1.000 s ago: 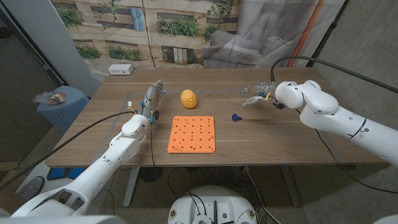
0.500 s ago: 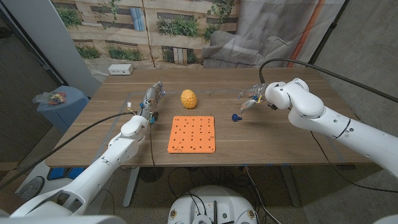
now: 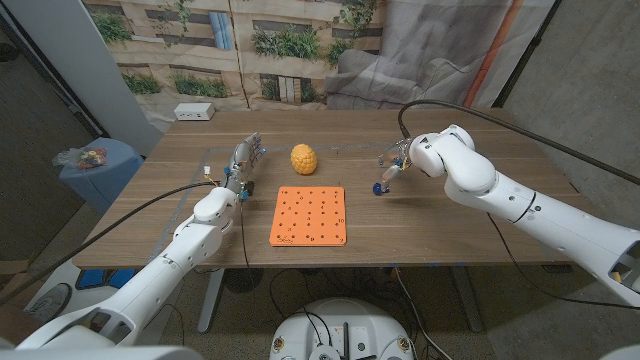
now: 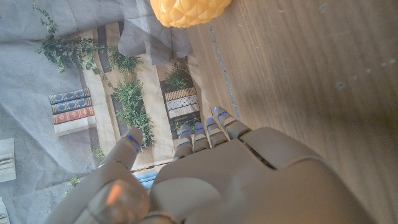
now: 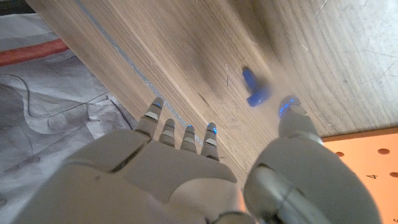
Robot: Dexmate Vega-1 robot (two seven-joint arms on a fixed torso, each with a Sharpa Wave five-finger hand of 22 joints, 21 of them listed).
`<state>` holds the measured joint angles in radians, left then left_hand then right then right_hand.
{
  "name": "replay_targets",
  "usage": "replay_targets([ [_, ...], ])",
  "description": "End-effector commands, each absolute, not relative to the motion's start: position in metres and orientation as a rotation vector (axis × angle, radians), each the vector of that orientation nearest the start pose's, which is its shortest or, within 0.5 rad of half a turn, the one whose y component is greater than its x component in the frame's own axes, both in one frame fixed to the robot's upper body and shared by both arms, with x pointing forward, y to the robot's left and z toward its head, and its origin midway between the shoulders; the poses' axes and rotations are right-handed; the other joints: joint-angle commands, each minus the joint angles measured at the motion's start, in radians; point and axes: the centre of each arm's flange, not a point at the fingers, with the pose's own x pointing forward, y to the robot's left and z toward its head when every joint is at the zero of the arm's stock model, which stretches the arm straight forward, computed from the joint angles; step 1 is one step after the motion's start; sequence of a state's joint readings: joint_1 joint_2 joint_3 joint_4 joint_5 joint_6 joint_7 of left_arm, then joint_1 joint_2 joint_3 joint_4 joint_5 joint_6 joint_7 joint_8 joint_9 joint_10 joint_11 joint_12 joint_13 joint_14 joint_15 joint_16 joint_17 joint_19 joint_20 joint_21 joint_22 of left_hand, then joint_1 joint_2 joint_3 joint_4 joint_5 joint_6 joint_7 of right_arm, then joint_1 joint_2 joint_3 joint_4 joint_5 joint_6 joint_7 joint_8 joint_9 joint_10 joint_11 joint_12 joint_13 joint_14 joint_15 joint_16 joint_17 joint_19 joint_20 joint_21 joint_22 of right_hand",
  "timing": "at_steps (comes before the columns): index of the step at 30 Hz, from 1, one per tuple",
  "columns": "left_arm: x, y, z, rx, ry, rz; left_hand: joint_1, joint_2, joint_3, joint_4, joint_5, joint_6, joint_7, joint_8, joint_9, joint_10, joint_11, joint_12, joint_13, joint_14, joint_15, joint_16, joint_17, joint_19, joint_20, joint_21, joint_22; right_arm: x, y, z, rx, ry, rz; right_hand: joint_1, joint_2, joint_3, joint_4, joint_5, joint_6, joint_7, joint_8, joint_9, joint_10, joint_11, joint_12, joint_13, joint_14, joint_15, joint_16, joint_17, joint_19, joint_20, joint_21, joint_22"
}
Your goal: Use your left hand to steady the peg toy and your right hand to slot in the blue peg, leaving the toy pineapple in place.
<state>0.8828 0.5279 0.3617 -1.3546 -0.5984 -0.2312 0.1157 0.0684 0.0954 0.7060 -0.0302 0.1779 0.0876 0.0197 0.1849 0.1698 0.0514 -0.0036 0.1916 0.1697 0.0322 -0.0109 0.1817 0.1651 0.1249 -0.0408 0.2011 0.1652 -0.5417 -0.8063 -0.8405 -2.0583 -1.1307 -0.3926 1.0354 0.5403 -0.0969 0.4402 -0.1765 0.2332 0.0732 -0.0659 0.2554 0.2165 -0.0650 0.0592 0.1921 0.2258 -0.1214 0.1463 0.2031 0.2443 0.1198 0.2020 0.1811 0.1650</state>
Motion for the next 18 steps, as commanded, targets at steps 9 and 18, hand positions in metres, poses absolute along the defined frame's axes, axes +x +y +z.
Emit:
replay_targets([
  [9, 0.648, 0.3, -0.05, -0.031, -0.537, -0.089, -0.007, 0.064, 0.009, 0.001, 0.0, 0.009, 0.005, -0.003, 0.004, 0.01, 0.003, -0.001, 0.004, 0.011, 0.002, -0.004, 0.005, 0.009, -0.039, -0.005, 0.006, 0.557, -0.133, 0.028, -2.187, -0.004, 0.176, 0.041, 0.001, 0.011, 0.001, 0.0, 0.035, -0.016, 0.024, 0.007, -0.035, 0.024, 0.003, 0.009, -0.023, 0.021, 0.002, 0.003, -0.011, 0.007, 0.001, 0.004],
  [18, 0.65, 0.299, -0.055, -0.043, -0.537, -0.098, -0.009, 0.064, 0.01, 0.003, 0.0, 0.009, 0.006, -0.003, 0.004, 0.011, 0.004, 0.0, 0.004, 0.012, 0.002, -0.004, 0.006, 0.01, -0.04, -0.005, 0.006, 0.566, -0.125, 0.02, -2.198, 0.014, 0.184, 0.053, 0.002, 0.016, 0.0, 0.0, 0.044, -0.022, 0.03, 0.008, -0.045, 0.032, 0.003, 0.011, -0.029, 0.024, 0.002, 0.003, -0.012, 0.008, 0.002, 0.004],
])
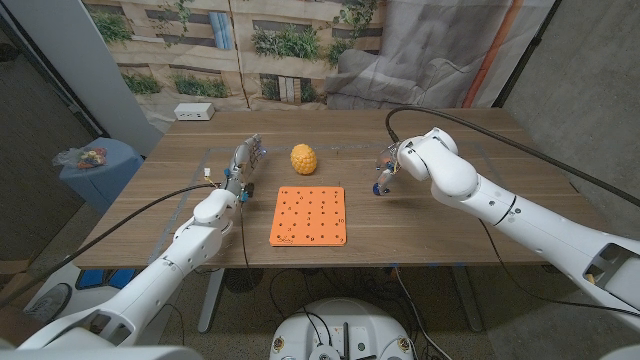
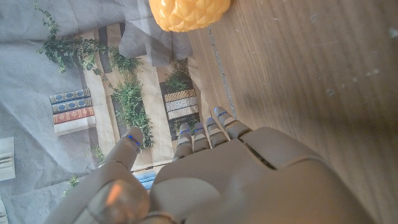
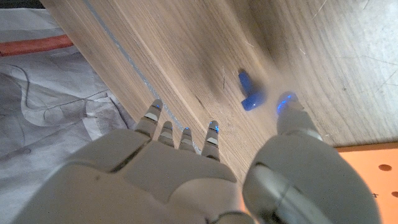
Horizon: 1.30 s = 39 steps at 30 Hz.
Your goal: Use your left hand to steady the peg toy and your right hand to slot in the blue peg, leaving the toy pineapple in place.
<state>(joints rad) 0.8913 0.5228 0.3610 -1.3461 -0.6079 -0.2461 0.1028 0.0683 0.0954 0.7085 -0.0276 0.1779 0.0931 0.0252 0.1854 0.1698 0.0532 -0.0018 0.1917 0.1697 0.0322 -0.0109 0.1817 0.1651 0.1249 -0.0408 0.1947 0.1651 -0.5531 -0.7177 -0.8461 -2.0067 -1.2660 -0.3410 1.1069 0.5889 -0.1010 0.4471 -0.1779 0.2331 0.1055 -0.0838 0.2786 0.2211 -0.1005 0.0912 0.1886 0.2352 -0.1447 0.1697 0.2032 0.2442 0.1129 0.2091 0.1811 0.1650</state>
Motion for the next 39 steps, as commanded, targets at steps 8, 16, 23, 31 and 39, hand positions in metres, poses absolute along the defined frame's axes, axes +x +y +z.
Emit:
replay_targets([
  [8, 0.65, 0.301, -0.057, -0.043, -0.536, -0.097, -0.011, 0.064, 0.008, 0.001, 0.0, 0.005, 0.0, -0.004, 0.004, 0.01, 0.002, -0.001, 0.004, 0.012, 0.002, -0.004, 0.006, 0.011, -0.039, 0.001, 0.006, 0.572, -0.124, 0.014, -2.201, 0.023, 0.19, 0.022, 0.007, 0.016, -0.001, -0.001, 0.035, -0.018, 0.018, 0.006, -0.016, 0.001, 0.008, 0.004, -0.005, 0.001, 0.005, 0.003, -0.003, 0.0, 0.004, 0.004],
  [16, 0.652, 0.299, -0.058, -0.051, -0.536, -0.106, -0.014, 0.062, 0.008, 0.004, 0.0, 0.005, -0.001, -0.004, 0.004, 0.01, 0.002, -0.001, 0.005, 0.012, 0.002, -0.003, 0.007, 0.011, -0.04, 0.0, 0.006, 0.579, -0.123, 0.01, -2.196, 0.023, 0.191, 0.033, 0.004, 0.018, -0.001, -0.003, 0.05, -0.026, 0.027, 0.007, -0.019, 0.003, 0.011, 0.006, -0.002, -0.002, 0.008, 0.003, 0.006, -0.002, 0.007, 0.004],
  [23, 0.653, 0.299, -0.06, -0.056, -0.533, -0.105, -0.018, 0.062, 0.007, 0.007, 0.0, 0.006, -0.001, -0.004, 0.004, 0.011, 0.001, -0.001, 0.005, 0.013, 0.002, -0.003, 0.007, 0.011, -0.04, 0.0, 0.006, 0.584, -0.124, 0.007, -2.197, 0.028, 0.179, 0.046, 0.002, 0.021, 0.0, -0.006, 0.076, -0.031, 0.041, 0.009, -0.017, 0.002, 0.015, 0.009, 0.002, -0.006, 0.012, 0.003, 0.02, -0.005, 0.012, 0.004],
  [31, 0.653, 0.299, -0.061, -0.058, -0.531, -0.105, -0.019, 0.061, 0.008, 0.008, 0.0, 0.006, -0.001, -0.004, 0.004, 0.011, 0.002, -0.001, 0.005, 0.013, 0.002, -0.003, 0.007, 0.011, -0.04, 0.0, 0.006, 0.587, -0.125, 0.005, -2.196, 0.015, 0.16, 0.072, 0.0, 0.027, 0.001, -0.012, 0.134, -0.04, 0.073, 0.014, -0.006, -0.002, 0.023, 0.012, 0.016, -0.014, 0.02, 0.004, 0.053, -0.01, 0.019, 0.004],
  [39, 0.654, 0.299, -0.061, -0.057, -0.526, -0.109, -0.021, 0.061, 0.008, 0.009, 0.0, 0.005, -0.001, -0.004, 0.004, 0.011, 0.002, -0.001, 0.005, 0.013, 0.002, -0.003, 0.007, 0.012, -0.039, 0.0, 0.006, 0.586, -0.126, 0.005, -2.167, -0.016, 0.117, 0.096, -0.004, 0.03, 0.003, -0.021, 0.216, -0.053, 0.114, 0.015, 0.023, -0.017, 0.035, 0.015, 0.04, -0.025, 0.032, 0.006, 0.084, -0.027, 0.021, 0.004],
])
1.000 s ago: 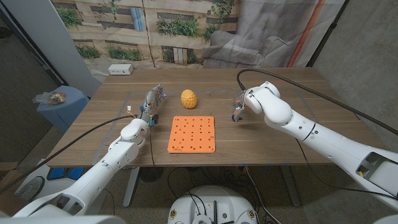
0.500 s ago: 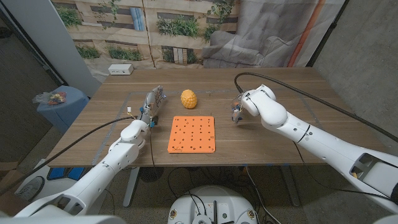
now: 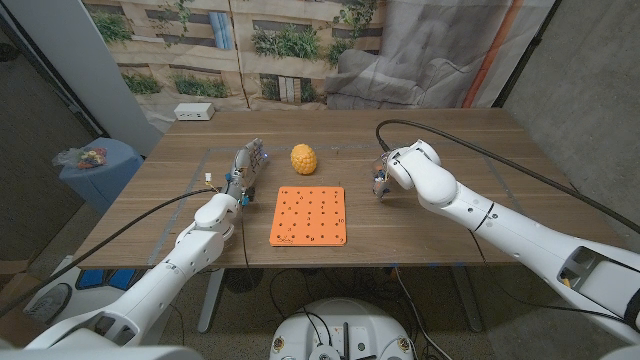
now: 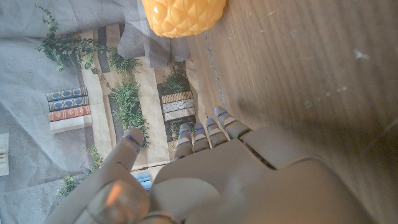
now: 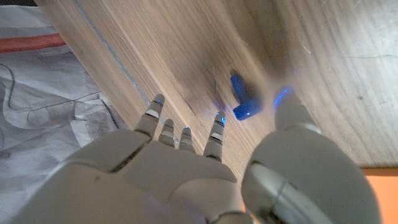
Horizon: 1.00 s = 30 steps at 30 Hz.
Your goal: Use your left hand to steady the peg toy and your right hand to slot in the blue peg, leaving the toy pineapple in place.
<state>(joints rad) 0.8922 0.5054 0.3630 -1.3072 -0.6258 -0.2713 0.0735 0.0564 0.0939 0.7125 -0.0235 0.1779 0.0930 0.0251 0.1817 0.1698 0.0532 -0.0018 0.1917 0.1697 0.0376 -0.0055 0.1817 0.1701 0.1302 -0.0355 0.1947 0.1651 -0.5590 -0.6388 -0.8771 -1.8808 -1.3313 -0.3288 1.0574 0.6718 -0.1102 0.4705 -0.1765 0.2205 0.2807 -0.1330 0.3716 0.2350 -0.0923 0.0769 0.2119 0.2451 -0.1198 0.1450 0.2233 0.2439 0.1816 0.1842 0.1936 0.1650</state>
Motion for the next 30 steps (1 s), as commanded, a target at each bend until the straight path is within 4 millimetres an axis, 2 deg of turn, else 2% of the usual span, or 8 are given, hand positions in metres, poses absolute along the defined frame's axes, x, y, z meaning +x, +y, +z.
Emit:
replay_targets([
  [1, 0.654, 0.2991, -0.0613, -0.057, -0.526, -0.109, -0.009, 0.062, 0.004, 0.005, 0.0, 0.005, 0.0, -0.001, 0.004, 0.012, 0.004, -0.001, 0.005, 0.008, -0.003, -0.003, 0.002, 0.006, -0.044, 0.0, 0.006, 0.586, -0.1261, 0.0049, -2.168, -0.024, 0.112, 0.016, 0.005, 0.007, 0.002, -0.009, 0.049, -0.009, 0.025, 0.001, 0.02, -0.004, 0.013, 0.006, 0.02, -0.002, 0.014, 0.007, 0.02, -0.003, 0.009, 0.004],
  [6, 0.6548, 0.2985, -0.0616, -0.059, -0.525, -0.11, -0.009, 0.062, 0.005, 0.006, 0.001, 0.005, -0.001, -0.001, 0.004, 0.012, 0.003, -0.001, 0.005, 0.008, -0.002, -0.003, 0.002, 0.007, -0.044, 0.0, 0.006, 0.5852, -0.1256, 0.0055, -2.153, -0.06, 0.095, 0.038, 0.004, 0.009, 0.002, -0.015, 0.12, -0.026, 0.062, 0.003, 0.059, -0.019, 0.025, 0.008, 0.047, -0.018, 0.026, 0.009, 0.048, -0.012, 0.01, 0.004],
  [13, 0.6555, 0.2977, -0.0621, -0.06, -0.522, -0.113, -0.01, 0.062, 0.005, 0.006, 0.001, 0.004, -0.001, -0.001, 0.004, 0.011, 0.003, -0.002, 0.005, 0.008, -0.002, -0.003, 0.001, 0.007, -0.044, 0.0, 0.006, 0.5849, -0.1257, 0.0034, -2.146, -0.086, 0.082, 0.061, 0.003, 0.012, 0.001, -0.018, 0.176, -0.038, 0.093, 0.006, 0.086, -0.03, 0.032, 0.009, 0.07, -0.029, 0.035, 0.01, 0.068, -0.025, 0.01, 0.004],
  [20, 0.6559, 0.2971, -0.0626, -0.061, -0.52, -0.114, -0.011, 0.062, 0.006, 0.006, 0.001, 0.004, -0.001, -0.001, 0.004, 0.012, 0.003, -0.002, 0.005, 0.008, -0.002, -0.004, 0.001, 0.008, -0.043, 0.0, 0.006, 0.5866, -0.1269, 0.0012, -2.14, -0.089, 0.083, 0.077, 0.002, 0.014, -0.001, -0.02, 0.195, -0.045, 0.105, 0.007, 0.093, -0.036, 0.032, 0.009, 0.078, -0.035, 0.038, 0.011, 0.076, -0.036, 0.009, 0.004],
  [30, 0.6569, 0.2961, -0.0627, -0.062, -0.518, -0.118, -0.012, 0.061, 0.007, 0.007, 0.001, 0.004, -0.001, -0.001, 0.004, 0.012, 0.002, -0.002, 0.005, 0.008, -0.003, -0.004, 0.001, 0.008, -0.043, -0.001, 0.006, 0.5865, -0.129, -0.0022, -2.123, -0.108, 0.077, 0.111, 0.0, 0.018, -0.003, -0.025, 0.25, -0.066, 0.137, 0.01, 0.119, -0.049, 0.036, 0.008, 0.098, -0.046, 0.046, 0.012, 0.102, -0.058, 0.01, 0.004],
])
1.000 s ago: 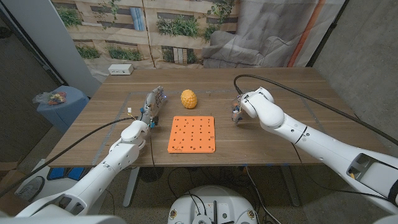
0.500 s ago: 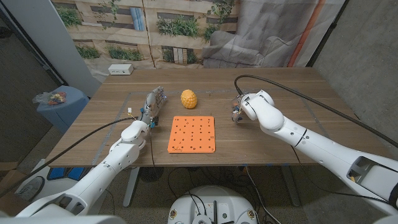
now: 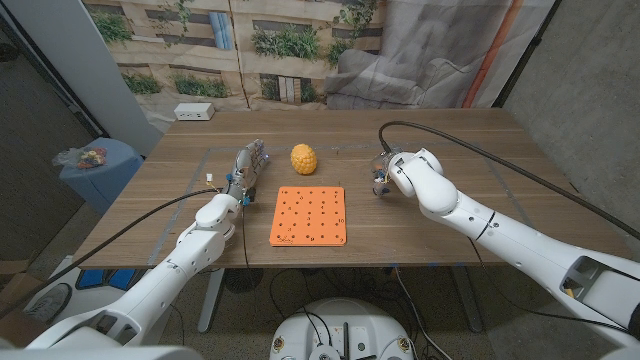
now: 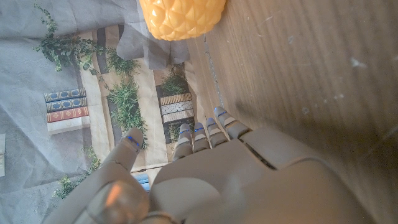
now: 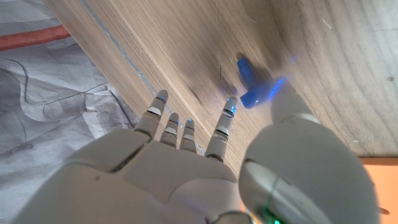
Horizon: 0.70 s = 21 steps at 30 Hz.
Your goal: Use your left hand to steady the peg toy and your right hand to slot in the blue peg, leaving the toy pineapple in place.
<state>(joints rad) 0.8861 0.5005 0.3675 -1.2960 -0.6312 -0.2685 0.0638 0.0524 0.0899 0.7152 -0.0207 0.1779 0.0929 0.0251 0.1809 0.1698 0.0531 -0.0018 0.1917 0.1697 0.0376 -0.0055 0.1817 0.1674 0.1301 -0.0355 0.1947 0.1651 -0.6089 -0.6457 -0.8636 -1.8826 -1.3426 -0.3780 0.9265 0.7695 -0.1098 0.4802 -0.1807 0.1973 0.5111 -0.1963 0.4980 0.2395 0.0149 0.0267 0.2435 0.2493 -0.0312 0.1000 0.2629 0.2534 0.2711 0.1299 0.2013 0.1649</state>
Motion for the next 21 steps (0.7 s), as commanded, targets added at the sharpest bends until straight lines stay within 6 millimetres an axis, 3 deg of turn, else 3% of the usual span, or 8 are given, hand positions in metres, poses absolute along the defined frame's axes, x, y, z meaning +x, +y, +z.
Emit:
replay_targets([
  [1, 0.6571, 0.296, -0.0628, -0.061, -0.517, -0.119, -0.008, 0.065, 0.004, 0.004, 0.001, 0.004, -0.001, 0.0, 0.004, 0.012, 0.003, -0.002, 0.005, 0.009, -0.003, -0.004, 0.004, 0.008, -0.043, -0.001, 0.006, 0.5867, -0.1288, -0.0025, -2.122, -0.108, 0.077, 0.016, 0.0, 0.009, 0.001, -0.002, 0.024, -0.004, 0.013, 0.006, 0.013, 0.0, 0.004, 0.004, 0.011, -0.001, 0.006, 0.002, 0.013, -0.005, 0.002, 0.004],
  [21, 0.657, 0.2963, -0.0644, -0.065, -0.517, -0.122, -0.009, 0.065, 0.006, 0.005, 0.001, 0.003, 0.0, -0.001, 0.004, 0.014, 0.002, -0.001, 0.005, 0.01, -0.002, -0.004, 0.003, 0.008, -0.042, -0.001, 0.006, 0.5865, -0.1278, -0.0049, -2.106, -0.145, 0.064, 0.07, 0.006, 0.016, 0.003, -0.008, 0.108, -0.019, 0.063, 0.015, 0.041, -0.022, 0.004, 0.001, 0.037, -0.024, 0.018, 0.007, 0.053, -0.022, 0.003, 0.004],
])
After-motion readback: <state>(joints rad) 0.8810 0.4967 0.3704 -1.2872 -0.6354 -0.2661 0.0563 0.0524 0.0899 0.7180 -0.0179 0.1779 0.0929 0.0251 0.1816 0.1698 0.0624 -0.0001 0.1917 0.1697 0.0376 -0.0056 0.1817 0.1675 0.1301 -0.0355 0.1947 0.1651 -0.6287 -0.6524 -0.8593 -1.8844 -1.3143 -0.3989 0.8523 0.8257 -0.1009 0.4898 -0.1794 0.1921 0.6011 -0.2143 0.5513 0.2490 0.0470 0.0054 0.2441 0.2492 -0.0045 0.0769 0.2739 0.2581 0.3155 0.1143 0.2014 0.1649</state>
